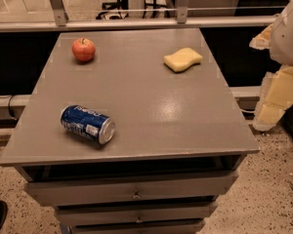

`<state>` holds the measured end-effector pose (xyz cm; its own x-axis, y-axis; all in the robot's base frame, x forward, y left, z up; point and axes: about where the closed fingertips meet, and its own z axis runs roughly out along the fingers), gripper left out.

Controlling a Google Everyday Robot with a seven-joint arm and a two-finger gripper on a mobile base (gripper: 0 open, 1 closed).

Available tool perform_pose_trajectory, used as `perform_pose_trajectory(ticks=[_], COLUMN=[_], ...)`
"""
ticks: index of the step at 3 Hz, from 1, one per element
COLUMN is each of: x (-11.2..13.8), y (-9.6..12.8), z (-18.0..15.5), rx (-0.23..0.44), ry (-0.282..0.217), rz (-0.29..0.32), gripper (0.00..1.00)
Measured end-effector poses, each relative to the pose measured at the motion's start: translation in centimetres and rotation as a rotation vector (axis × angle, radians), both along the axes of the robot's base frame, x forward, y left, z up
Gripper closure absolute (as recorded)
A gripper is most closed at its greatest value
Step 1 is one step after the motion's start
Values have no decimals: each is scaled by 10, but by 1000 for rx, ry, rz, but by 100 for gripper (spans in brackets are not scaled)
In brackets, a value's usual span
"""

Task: Move apple near pepsi can

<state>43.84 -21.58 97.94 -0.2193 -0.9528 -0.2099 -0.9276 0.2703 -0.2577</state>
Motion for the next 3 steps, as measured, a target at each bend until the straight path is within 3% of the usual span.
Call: perform_pose_trajectory(ticks=[1, 2, 3], x=[0, 22, 78], y=[0, 13, 39], z=[0, 0, -5], rx=[0, 14, 57], ry=[0, -42, -108], rz=[0, 25, 74], gripper=[0, 0, 0])
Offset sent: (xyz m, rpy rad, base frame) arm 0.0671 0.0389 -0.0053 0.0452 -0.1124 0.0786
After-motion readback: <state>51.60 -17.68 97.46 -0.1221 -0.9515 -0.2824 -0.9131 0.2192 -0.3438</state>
